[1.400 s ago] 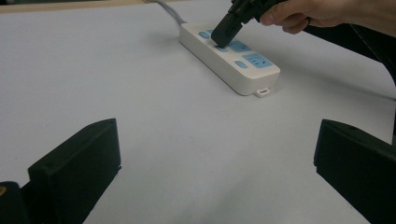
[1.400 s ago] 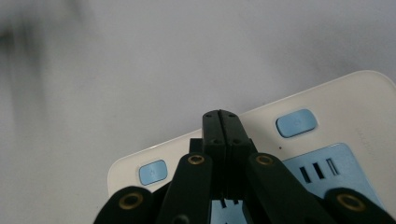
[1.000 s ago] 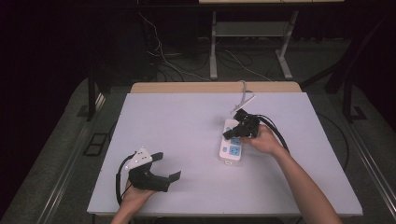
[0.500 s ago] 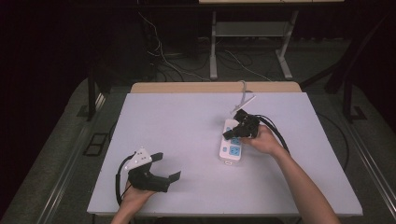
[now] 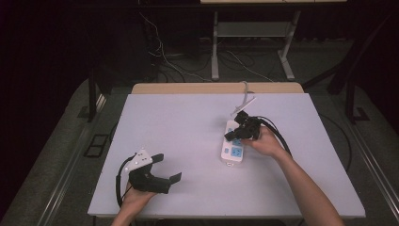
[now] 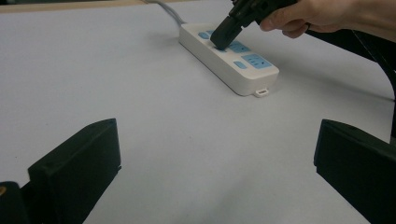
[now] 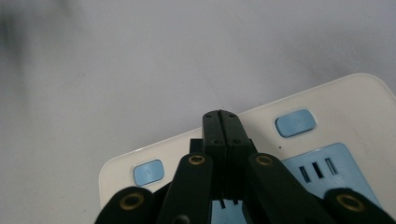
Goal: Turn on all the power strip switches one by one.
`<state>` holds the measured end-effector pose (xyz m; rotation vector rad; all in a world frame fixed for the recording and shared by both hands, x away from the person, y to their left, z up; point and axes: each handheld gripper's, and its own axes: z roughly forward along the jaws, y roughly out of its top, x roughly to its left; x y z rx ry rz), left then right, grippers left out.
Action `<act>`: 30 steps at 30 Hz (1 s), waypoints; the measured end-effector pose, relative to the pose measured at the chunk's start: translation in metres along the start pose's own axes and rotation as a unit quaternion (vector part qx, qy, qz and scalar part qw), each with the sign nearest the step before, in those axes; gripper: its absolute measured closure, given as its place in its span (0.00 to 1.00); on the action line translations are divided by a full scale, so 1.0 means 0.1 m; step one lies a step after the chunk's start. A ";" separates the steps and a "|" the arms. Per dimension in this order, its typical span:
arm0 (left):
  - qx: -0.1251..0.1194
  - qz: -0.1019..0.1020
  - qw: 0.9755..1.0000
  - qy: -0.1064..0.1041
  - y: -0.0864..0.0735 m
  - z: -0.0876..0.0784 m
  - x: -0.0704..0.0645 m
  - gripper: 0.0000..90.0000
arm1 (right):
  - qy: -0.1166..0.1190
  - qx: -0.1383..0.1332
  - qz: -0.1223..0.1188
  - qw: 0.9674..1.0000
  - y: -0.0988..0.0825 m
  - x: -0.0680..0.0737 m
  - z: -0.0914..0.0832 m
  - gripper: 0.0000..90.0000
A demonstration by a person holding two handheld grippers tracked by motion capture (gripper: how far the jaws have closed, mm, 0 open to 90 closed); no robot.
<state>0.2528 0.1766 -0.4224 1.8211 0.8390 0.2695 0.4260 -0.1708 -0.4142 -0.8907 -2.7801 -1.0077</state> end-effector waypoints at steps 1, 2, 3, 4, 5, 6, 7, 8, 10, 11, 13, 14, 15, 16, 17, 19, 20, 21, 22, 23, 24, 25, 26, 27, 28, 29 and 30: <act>0.000 0.000 1.000 0.000 0.00 0.00 0.00 0.00 | -0.002 0.001 -0.001 1.000 0.00 0.01 0.00 1.00; 0.000 0.000 1.000 0.000 0.00 0.00 0.00 0.00 | -0.006 0.001 -0.004 1.000 0.01 0.02 0.00 1.00; 0.000 0.000 1.000 0.000 0.00 0.00 0.01 0.00 | -0.015 0.001 -0.009 1.000 0.01 0.03 -0.01 1.00; 0.001 0.000 1.000 0.000 0.00 0.00 0.01 0.00 | -0.019 0.003 -0.013 1.000 0.02 0.05 -0.01 1.00; 0.001 0.000 1.000 0.000 0.00 0.00 0.01 0.00 | -0.021 0.005 -0.010 1.000 0.02 0.06 -0.01 1.00; 0.001 -0.001 1.000 0.000 0.00 0.00 0.01 0.00 | -0.021 0.005 -0.011 1.000 0.03 0.06 -0.01 1.00; 0.001 0.000 1.000 0.000 0.00 0.00 0.01 0.00 | -0.019 0.005 -0.010 1.000 0.03 0.06 -0.01 1.00; 0.001 0.000 1.000 0.000 0.00 0.00 0.01 0.00 | -0.015 0.005 -0.006 1.000 0.03 0.06 -0.01 1.00; 0.002 0.000 1.000 0.000 0.00 0.00 0.00 0.00 | -0.006 -0.001 -0.001 1.000 0.03 0.04 -0.02 1.00; 0.002 -0.001 1.000 0.000 0.00 0.00 0.01 0.00 | -0.005 -0.003 0.002 1.000 0.03 0.03 -0.03 1.00; 0.001 -0.001 1.000 0.000 0.00 0.00 0.01 0.00 | -0.003 -0.006 0.007 1.000 0.03 0.02 -0.06 1.00; 0.001 -0.001 1.000 0.000 0.00 0.00 0.01 0.00 | -0.001 -0.009 0.010 1.000 0.03 0.01 -0.08 1.00; 0.001 -0.001 1.000 0.000 0.00 0.00 0.01 0.00 | -0.002 -0.010 0.012 1.000 0.03 0.00 -0.10 1.00; 0.001 -0.001 1.000 0.000 0.00 0.00 0.01 0.00 | -0.003 -0.011 0.009 1.000 0.03 -0.01 -0.12 1.00; 0.001 -0.001 1.000 0.000 0.00 0.00 0.01 0.00 | -0.003 -0.012 0.013 1.000 0.03 -0.02 -0.14 1.00; 0.001 -0.001 1.000 0.000 0.00 0.00 0.01 0.00 | -0.004 -0.018 0.014 1.000 0.03 -0.04 -0.19 1.00; 0.001 0.000 1.000 0.000 0.00 0.00 0.01 0.00 | -0.005 -0.019 0.017 1.000 0.04 -0.05 -0.22 1.00; 0.001 -0.001 1.000 0.000 0.00 0.00 0.00 0.00 | -0.006 -0.019 0.016 1.000 0.04 -0.06 -0.24 1.00; 0.001 -0.001 1.000 0.000 0.00 0.00 0.01 0.00 | -0.008 -0.021 0.017 1.000 0.05 -0.07 -0.27 1.00; 0.001 -0.001 1.000 0.000 0.00 0.00 0.01 0.00 | -0.009 -0.021 0.017 1.000 0.06 -0.08 -0.29 1.00; 0.001 -0.001 1.000 0.000 0.00 0.00 0.01 0.00 | -0.011 -0.022 0.018 1.000 0.07 -0.09 -0.31 1.00; 0.001 -0.001 1.000 0.000 0.00 0.00 0.01 0.00 | -0.012 -0.023 0.018 1.000 0.08 -0.10 -0.33 1.00; 0.001 -0.001 1.000 0.000 0.00 0.00 0.01 0.00 | -0.013 -0.025 0.019 0.999 0.09 -0.11 -0.34 1.00; 0.001 -0.001 1.000 0.000 0.00 0.00 0.01 0.00 | -0.014 -0.026 0.019 0.999 0.10 -0.12 -0.35 1.00; 0.001 -0.001 1.000 0.001 0.00 0.00 0.01 0.00 | -0.015 -0.028 0.019 0.999 0.11 -0.14 -0.35 1.00; 0.001 -0.001 1.000 0.001 0.00 0.00 0.01 0.00 | -0.015 -0.028 0.022 0.999 0.12 -0.15 -0.35 1.00; 0.001 -0.001 1.000 0.001 0.00 0.00 0.01 0.00 | -0.015 -0.029 0.023 0.999 0.12 -0.16 -0.34 1.00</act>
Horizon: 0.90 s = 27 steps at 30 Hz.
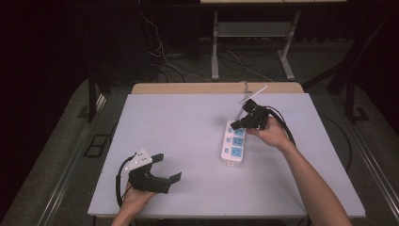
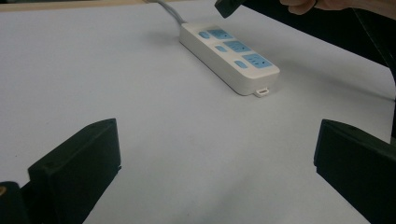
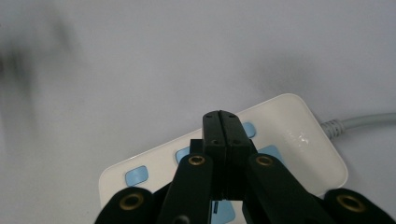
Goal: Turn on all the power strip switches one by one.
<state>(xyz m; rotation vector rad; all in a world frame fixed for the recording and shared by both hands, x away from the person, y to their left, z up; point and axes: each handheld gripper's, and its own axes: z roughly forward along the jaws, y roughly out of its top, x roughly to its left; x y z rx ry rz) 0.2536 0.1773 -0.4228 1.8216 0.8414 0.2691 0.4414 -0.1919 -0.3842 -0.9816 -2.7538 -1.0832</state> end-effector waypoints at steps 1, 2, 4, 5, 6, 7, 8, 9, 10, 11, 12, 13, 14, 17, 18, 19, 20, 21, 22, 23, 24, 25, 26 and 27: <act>0.000 0.001 1.000 0.000 0.00 0.00 0.00 0.00 | -0.001 0.002 0.001 1.000 0.01 -0.01 0.01 1.00; 0.000 0.000 1.000 0.000 0.00 0.00 0.00 0.00 | -0.002 0.002 0.001 1.000 0.01 -0.03 0.02 1.00; 0.000 -0.001 1.000 0.000 0.00 -0.01 0.01 0.00 | -0.002 0.003 0.003 1.000 0.03 -0.05 0.05 1.00; -0.001 -0.001 1.000 0.001 0.00 -0.01 0.01 0.00 | -0.002 0.003 0.003 1.000 0.04 -0.06 0.06 1.00; -0.001 -0.001 1.000 0.001 0.00 -0.01 0.01 0.00 | -0.002 0.002 0.006 1.000 0.04 -0.07 0.07 1.00; -0.001 -0.001 1.000 0.001 0.00 -0.01 0.01 0.00 | -0.002 0.001 0.006 1.000 0.05 -0.08 0.08 1.00; -0.001 -0.001 1.000 0.001 0.00 -0.01 0.01 0.00 | -0.002 -0.001 0.006 1.000 0.05 -0.09 0.09 1.00; -0.001 -0.001 1.000 0.001 0.00 -0.01 0.02 0.00 | 0.000 -0.002 0.008 1.000 0.05 -0.10 0.10 1.00; -0.001 -0.001 1.000 0.001 0.00 -0.01 0.01 0.00 | 0.001 -0.003 0.008 1.000 0.05 -0.11 0.11 1.00; -0.001 -0.001 1.000 0.001 0.00 -0.01 0.01 0.00 | 0.000 -0.001 0.011 1.000 0.05 -0.11 0.12 1.00; -0.001 -0.001 1.000 0.000 0.00 -0.01 0.01 0.00 | 0.001 -0.001 0.011 1.000 0.05 -0.12 0.14 1.00; -0.001 0.000 1.000 0.001 0.00 -0.01 0.01 0.00 | 0.000 0.001 0.011 1.000 0.04 -0.13 0.15 1.00; -0.001 0.000 1.000 0.001 0.00 -0.01 0.01 0.00 | 0.001 0.002 0.014 1.000 0.04 -0.13 0.17 1.00; -0.001 -0.001 1.000 0.001 0.00 -0.01 0.02 0.00 | 0.003 0.002 0.015 1.000 0.03 -0.15 0.20 1.00; -0.001 -0.001 1.000 0.001 0.00 -0.01 0.02 0.00 | 0.003 0.004 0.018 1.000 0.03 -0.16 0.21 1.00; -0.001 -0.001 1.000 0.000 0.00 -0.01 0.02 0.00 | 0.003 0.004 0.015 1.000 0.03 -0.16 0.23 1.00; -0.001 0.000 1.000 0.001 0.00 -0.01 0.01 0.00 | 0.003 0.007 0.018 1.000 0.03 -0.16 0.24 1.00; -0.001 0.000 1.000 0.001 0.00 -0.01 0.01 0.00 | 0.002 0.009 0.018 1.000 0.03 -0.17 0.25 1.00; -0.001 0.000 1.000 0.001 0.00 -0.01 0.01 0.00 | 0.002 0.011 0.017 1.000 0.02 -0.18 0.25 1.00; -0.001 0.000 1.000 0.001 0.00 -0.01 0.01 0.00 | 0.003 0.011 0.019 1.000 0.02 -0.18 0.26 1.00; -0.002 -0.001 1.000 0.001 0.00 -0.01 0.02 0.00 | 0.002 0.012 0.020 1.000 0.02 -0.18 0.26 1.00; -0.002 -0.001 1.000 0.001 0.00 -0.01 0.02 0.00 | 0.001 0.011 0.020 1.000 0.01 -0.19 0.26 1.00; -0.002 -0.001 1.000 0.001 0.00 -0.01 0.02 0.00 | 0.002 0.011 0.021 1.000 0.01 -0.19 0.26 1.00; -0.002 -0.001 1.000 0.001 0.00 -0.02 0.01 0.00 | 0.002 0.011 0.022 1.000 0.01 -0.19 0.26 1.00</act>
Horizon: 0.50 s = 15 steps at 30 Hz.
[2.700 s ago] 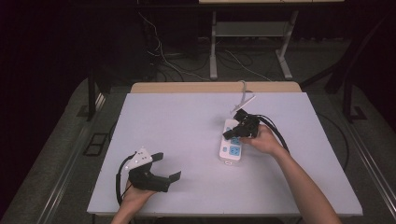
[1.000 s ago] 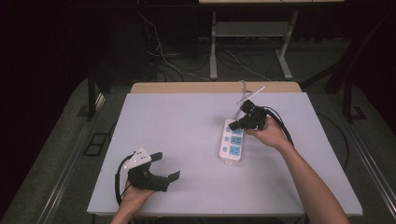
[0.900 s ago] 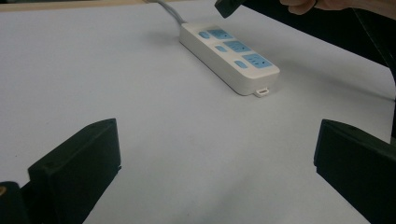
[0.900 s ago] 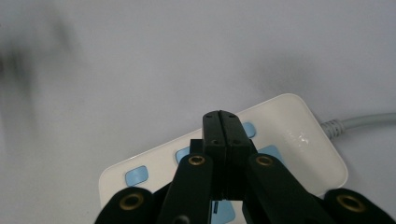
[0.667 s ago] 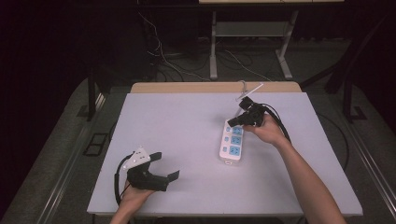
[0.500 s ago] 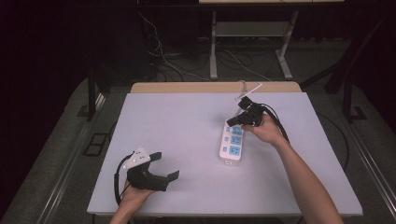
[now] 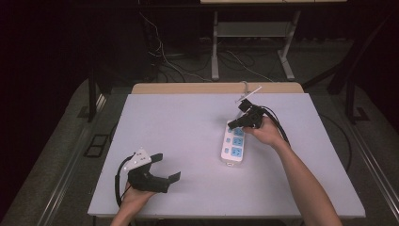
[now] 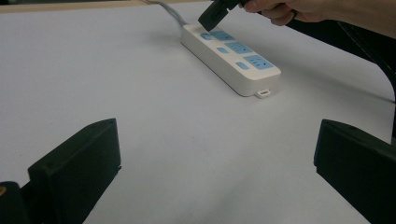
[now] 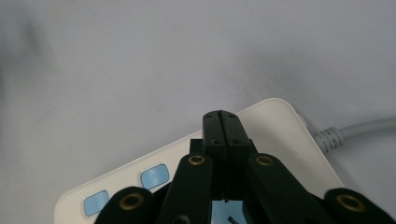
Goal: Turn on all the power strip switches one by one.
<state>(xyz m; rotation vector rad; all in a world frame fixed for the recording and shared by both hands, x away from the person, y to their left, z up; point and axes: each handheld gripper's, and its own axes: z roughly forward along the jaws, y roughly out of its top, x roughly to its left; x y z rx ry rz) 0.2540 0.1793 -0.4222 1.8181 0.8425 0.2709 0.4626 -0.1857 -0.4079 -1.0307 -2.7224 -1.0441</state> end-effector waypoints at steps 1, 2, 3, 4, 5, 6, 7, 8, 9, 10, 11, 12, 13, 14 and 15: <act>0.000 0.000 1.000 0.000 0.00 0.00 0.00 0.00 | 0.000 0.001 0.000 1.000 0.00 0.00 0.01 1.00; -0.001 0.001 1.000 0.000 0.00 0.00 0.00 0.00 | 0.000 0.003 -0.002 1.000 -0.01 0.01 0.02 1.00; -0.001 0.000 1.000 0.000 0.00 0.00 0.00 0.00 | -0.001 0.006 -0.003 1.000 -0.01 0.01 0.03 1.00; -0.001 0.000 1.000 0.001 0.00 0.00 0.00 0.00 | -0.002 0.009 -0.006 1.000 -0.01 0.02 0.04 1.00; 0.000 0.000 1.000 0.000 0.00 0.00 0.00 0.00 | 0.001 0.006 -0.004 1.000 -0.01 0.02 0.05 1.00; -0.001 0.000 1.000 0.000 0.00 0.00 0.00 0.00 | -0.001 0.005 -0.004 1.000 -0.01 0.03 0.05 1.00; -0.001 0.000 1.000 0.000 0.00 0.00 0.00 0.00 | -0.004 0.006 -0.005 1.000 -0.01 0.03 0.05 1.00; -0.001 -0.001 1.000 0.000 0.00 0.00 0.00 0.00 | -0.005 0.005 -0.007 1.000 0.00 0.04 0.06 1.00; -0.002 -0.001 1.000 0.000 0.00 0.00 0.00 0.00 | -0.007 0.007 -0.009 1.000 0.00 0.04 0.06 1.00; -0.002 -0.001 1.000 0.000 0.00 0.00 0.00 0.00 | -0.009 0.007 -0.012 1.000 0.00 0.05 0.06 1.00; -0.002 -0.001 1.000 0.000 0.00 -0.01 0.00 0.00 | -0.010 0.009 -0.013 1.000 0.00 0.05 0.06 1.00; -0.002 0.000 1.000 0.000 0.00 -0.01 0.00 0.00 | -0.011 0.009 -0.014 1.000 0.00 0.05 0.06 1.00; -0.002 0.000 1.000 0.000 0.00 -0.01 -0.01 0.00 | -0.011 0.009 -0.014 1.000 -0.01 0.05 0.06 1.00; -0.002 0.000 1.000 -0.001 0.00 0.00 -0.01 0.00 | -0.011 0.009 -0.014 1.000 -0.01 0.05 0.06 1.00; -0.002 0.001 1.000 -0.001 0.00 0.00 -0.01 0.00 | -0.011 0.009 -0.015 1.000 -0.01 0.05 0.06 1.00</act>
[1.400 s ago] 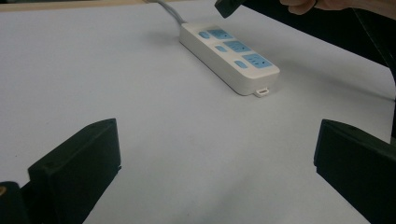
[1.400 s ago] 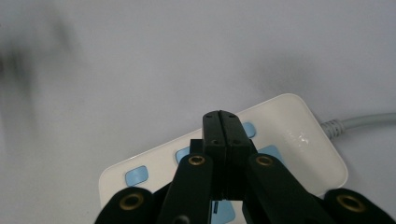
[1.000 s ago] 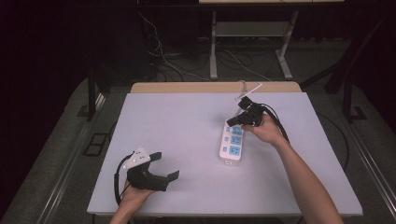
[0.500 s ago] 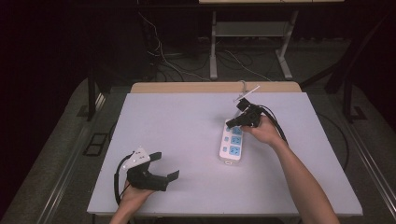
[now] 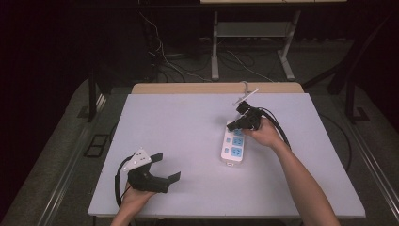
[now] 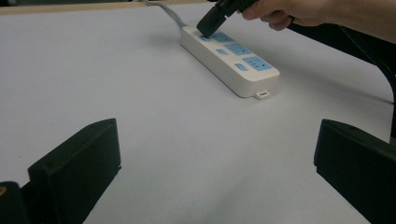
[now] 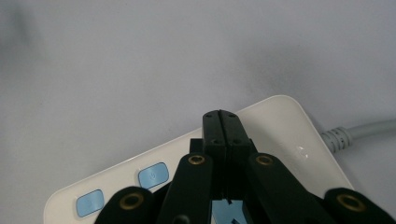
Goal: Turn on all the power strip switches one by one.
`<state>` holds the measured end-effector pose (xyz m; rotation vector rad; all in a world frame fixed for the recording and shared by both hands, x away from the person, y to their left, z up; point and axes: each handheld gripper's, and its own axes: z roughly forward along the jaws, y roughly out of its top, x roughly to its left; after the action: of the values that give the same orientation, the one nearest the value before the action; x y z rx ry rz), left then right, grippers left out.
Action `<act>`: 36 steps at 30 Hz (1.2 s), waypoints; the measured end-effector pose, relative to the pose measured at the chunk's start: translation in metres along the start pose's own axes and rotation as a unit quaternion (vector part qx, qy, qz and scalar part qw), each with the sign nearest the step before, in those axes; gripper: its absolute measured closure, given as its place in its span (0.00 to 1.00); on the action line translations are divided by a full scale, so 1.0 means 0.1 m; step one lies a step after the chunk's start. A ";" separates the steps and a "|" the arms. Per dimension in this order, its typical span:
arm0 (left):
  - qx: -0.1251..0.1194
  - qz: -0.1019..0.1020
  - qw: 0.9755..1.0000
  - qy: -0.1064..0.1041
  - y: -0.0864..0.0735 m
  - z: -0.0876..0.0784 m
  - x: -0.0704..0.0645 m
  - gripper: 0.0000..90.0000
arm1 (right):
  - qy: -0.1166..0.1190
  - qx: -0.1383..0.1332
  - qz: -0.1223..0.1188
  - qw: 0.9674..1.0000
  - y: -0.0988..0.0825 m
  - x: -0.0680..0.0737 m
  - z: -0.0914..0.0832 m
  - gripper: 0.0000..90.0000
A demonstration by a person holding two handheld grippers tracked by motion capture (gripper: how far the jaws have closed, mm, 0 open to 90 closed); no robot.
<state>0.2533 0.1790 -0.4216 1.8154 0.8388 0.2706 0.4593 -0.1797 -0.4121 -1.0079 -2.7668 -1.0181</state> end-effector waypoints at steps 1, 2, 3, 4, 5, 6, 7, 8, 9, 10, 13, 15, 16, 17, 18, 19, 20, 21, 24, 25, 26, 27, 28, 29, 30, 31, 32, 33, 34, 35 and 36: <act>0.000 0.000 1.000 0.000 0.00 0.00 0.00 0.00 | 0.000 0.000 0.000 1.000 0.00 0.00 0.00 1.00; 0.001 0.001 1.000 0.000 0.00 0.00 0.00 0.00 | 0.000 0.000 0.000 1.000 0.00 0.00 0.00 1.00; 0.001 0.001 1.000 0.000 0.00 0.01 0.00 0.00 | 0.000 0.000 0.000 1.000 0.00 0.00 0.00 1.00; 0.001 0.001 1.000 0.000 0.00 0.01 0.00 0.00 | 0.002 0.000 0.000 1.000 0.00 0.00 0.01 1.00; 0.001 0.001 1.000 0.000 0.00 0.01 0.00 0.00 | 0.002 0.000 0.000 1.000 -0.01 -0.01 0.01 1.00; 0.000 0.000 1.000 0.000 0.00 0.01 0.00 0.00 | 0.001 -0.001 -0.001 1.000 -0.01 -0.01 0.01 1.00; -0.001 0.000 1.000 0.000 0.00 0.01 -0.01 0.00 | 0.002 0.000 -0.001 1.000 -0.01 -0.01 0.01 1.00; -0.001 0.001 1.000 0.000 0.01 0.01 -0.01 0.00 | 0.003 0.000 0.002 1.000 -0.01 -0.01 0.01 1.00; -0.001 0.002 1.000 0.001 0.01 0.01 -0.01 0.00 | 0.005 0.001 0.005 1.000 -0.01 -0.02 0.01 1.00; -0.001 0.003 1.000 0.000 0.01 0.01 -0.01 0.00 | 0.005 0.001 0.005 1.000 -0.01 -0.02 0.01 1.00; -0.003 0.001 1.000 0.001 0.01 0.00 -0.02 0.00 | 0.004 0.000 0.003 1.000 -0.01 -0.02 0.02 1.00; -0.004 0.001 1.000 0.000 0.01 0.00 -0.02 0.00 | -0.007 0.003 -0.004 1.000 -0.01 0.02 0.02 1.00; -0.005 0.002 1.000 0.000 0.01 -0.01 -0.02 0.00 | -0.013 0.006 -0.007 1.000 -0.01 0.03 0.03 1.00; -0.005 0.003 1.000 0.000 0.01 -0.01 -0.02 0.00 | -0.015 0.006 -0.007 1.000 -0.01 0.04 0.03 1.00; -0.005 0.003 1.000 -0.001 0.01 -0.01 -0.02 0.00 | -0.014 0.005 -0.007 1.000 -0.01 0.03 0.03 1.00; -0.005 0.003 1.000 -0.001 0.01 -0.01 -0.03 0.00 | -0.012 0.002 -0.006 1.000 -0.01 0.02 0.03 1.00; -0.005 0.003 1.000 -0.001 0.01 -0.01 -0.03 0.00 | -0.010 0.000 -0.005 1.000 -0.02 0.02 0.02 1.00; -0.004 0.003 1.000 -0.001 0.01 -0.01 -0.02 0.00 | -0.012 -0.001 -0.006 1.000 -0.02 0.02 0.02 1.00; -0.004 -0.001 1.000 -0.002 0.01 0.00 -0.01 0.00 | -0.014 0.002 -0.006 1.000 -0.01 0.03 0.02 1.00; -0.004 -0.001 1.000 -0.002 0.00 0.00 -0.01 0.00 | -0.013 0.002 -0.003 1.000 -0.01 0.03 0.02 1.00; -0.003 -0.001 1.000 -0.002 0.00 0.01 -0.01 0.00 | -0.012 -0.003 -0.001 1.000 -0.02 0.03 0.02 1.00; -0.003 -0.002 1.000 -0.003 0.00 0.01 0.00 0.00 | -0.010 -0.006 0.002 1.000 -0.02 0.03 0.01 1.00; -0.003 -0.002 1.000 -0.003 0.00 0.01 0.00 0.00 | -0.010 -0.006 0.002 1.000 -0.03 0.04 0.01 1.00; -0.003 -0.003 1.000 -0.003 0.00 0.01 0.00 0.00 | -0.009 -0.006 0.002 1.000 -0.04 0.04 0.01 1.00; -0.003 -0.003 1.000 -0.003 0.00 0.01 0.00 0.00 | -0.008 -0.010 0.004 1.000 -0.04 0.05 0.00 1.00; -0.003 -0.003 1.000 -0.003 0.00 0.01 0.00 0.00 | -0.007 -0.015 0.005 1.000 -0.05 0.06 -0.01 1.00; -0.003 -0.003 1.000 -0.003 0.00 0.01 0.00 0.00 | -0.007 -0.022 0.005 1.000 -0.05 0.07 -0.03 1.00; -0.003 -0.003 1.000 -0.003 0.00 0.01 0.00 0.00 | -0.007 -0.027 0.005 1.000 -0.06 0.08 -0.06 1.00; -0.004 -0.003 1.000 -0.002 0.00 0.01 -0.01 0.00 | -0.007 -0.030 0.007 1.000 -0.06 0.09 -0.08 1.00; -0.004 -0.003 1.000 -0.003 0.00 0.01 -0.01 0.00 | -0.008 -0.031 0.009 0.999 -0.07 0.11 -0.11 1.00; -0.003 -0.002 1.000 -0.003 0.00 0.01 -0.01 0.00 | -0.008 -0.032 0.009 0.999 -0.08 0.13 -0.14 1.00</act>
<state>0.2530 0.1773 -0.4214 1.8082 0.8365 0.2648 0.4419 -0.1853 -0.4033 -1.0505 -2.7499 -1.1080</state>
